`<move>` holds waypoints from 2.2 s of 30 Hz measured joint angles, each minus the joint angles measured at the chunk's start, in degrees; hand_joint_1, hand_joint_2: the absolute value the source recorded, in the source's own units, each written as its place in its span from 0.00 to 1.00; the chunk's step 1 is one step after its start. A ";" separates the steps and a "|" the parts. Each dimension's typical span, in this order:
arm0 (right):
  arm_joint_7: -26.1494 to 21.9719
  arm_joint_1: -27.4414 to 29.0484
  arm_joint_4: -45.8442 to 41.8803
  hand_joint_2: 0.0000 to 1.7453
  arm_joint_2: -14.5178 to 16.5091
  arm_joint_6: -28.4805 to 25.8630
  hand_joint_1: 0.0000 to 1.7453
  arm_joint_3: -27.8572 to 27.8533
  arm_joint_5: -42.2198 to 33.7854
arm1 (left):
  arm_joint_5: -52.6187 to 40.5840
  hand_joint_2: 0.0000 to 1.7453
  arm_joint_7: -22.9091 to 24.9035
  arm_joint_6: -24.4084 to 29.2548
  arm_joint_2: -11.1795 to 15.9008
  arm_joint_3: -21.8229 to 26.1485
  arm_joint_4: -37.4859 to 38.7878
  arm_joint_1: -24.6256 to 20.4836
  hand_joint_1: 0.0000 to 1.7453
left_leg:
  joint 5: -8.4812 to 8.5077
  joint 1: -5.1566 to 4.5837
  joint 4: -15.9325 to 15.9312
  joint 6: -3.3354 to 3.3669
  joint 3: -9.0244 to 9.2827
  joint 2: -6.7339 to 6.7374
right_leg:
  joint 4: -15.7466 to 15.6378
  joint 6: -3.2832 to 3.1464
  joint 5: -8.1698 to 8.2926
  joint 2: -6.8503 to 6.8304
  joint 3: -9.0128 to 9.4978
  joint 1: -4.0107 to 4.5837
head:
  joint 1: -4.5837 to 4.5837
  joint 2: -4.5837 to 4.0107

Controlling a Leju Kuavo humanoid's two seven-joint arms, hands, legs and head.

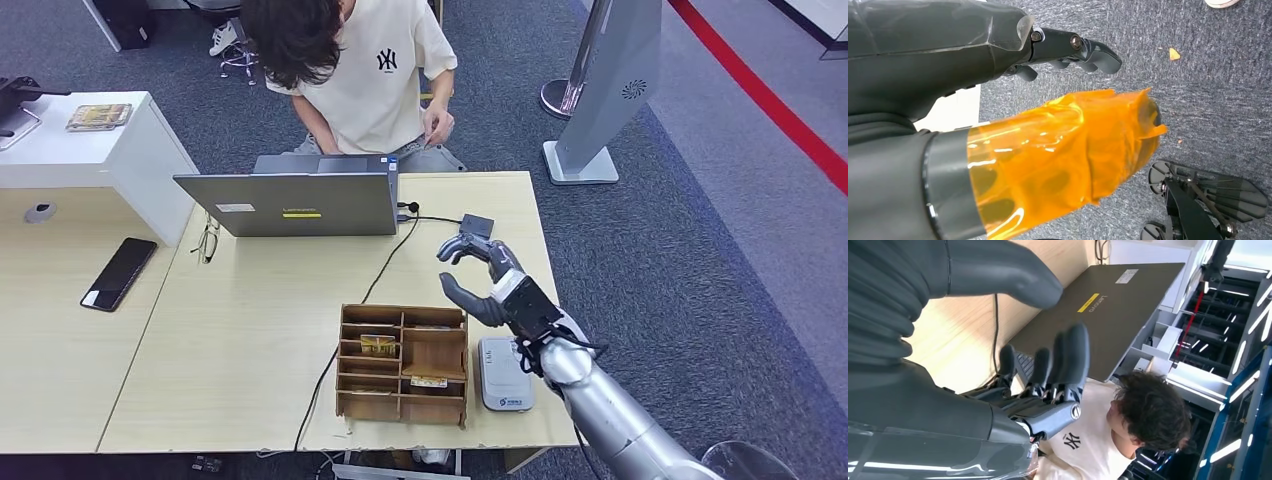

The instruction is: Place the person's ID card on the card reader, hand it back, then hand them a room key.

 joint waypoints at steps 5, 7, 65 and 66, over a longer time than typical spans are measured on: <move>1.01 0.89 -1.54 1.00 -1.39 -2.58 0.25 0.52 5.30 | 0.23 0.00 0.00 -0.51 0.00 0.02 0.00 0.00 0.00 | 0.00 0.00 0.00 0.00 0.00 0.00 | 0.00 0.00 0.00 0.00 0.01 0.00 | 0.00 0.00; 1.86 1.43 -2.24 1.00 -2.11 -3.58 0.24 0.90 7.54 | 0.40 0.00 0.00 -0.60 0.00 0.03 0.00 0.01 0.00 | 0.00 0.00 0.00 0.00 0.00 0.00 | -0.01 0.00 0.00 -0.01 0.01 0.00 | 0.00 0.00; 10.23 0.51 -3.57 1.00 -6.92 -16.00 0.59 11.59 30.01 | 0.20 0.00 1.54 -2.31 -0.52 0.52 0.00 -0.11 0.00 | 0.00 0.00 0.00 0.00 0.00 0.00 | -0.01 0.00 0.00 -0.01 0.02 0.00 | 0.00 0.00; 10.20 0.52 -3.68 1.00 -6.96 -15.65 0.58 11.23 29.44 | 0.24 0.00 1.54 -2.31 -0.53 0.52 0.00 -0.11 0.00 | 0.00 0.00 0.00 0.00 0.01 0.00 | -0.01 0.00 0.00 -0.01 0.02 0.00 | -0.01 0.00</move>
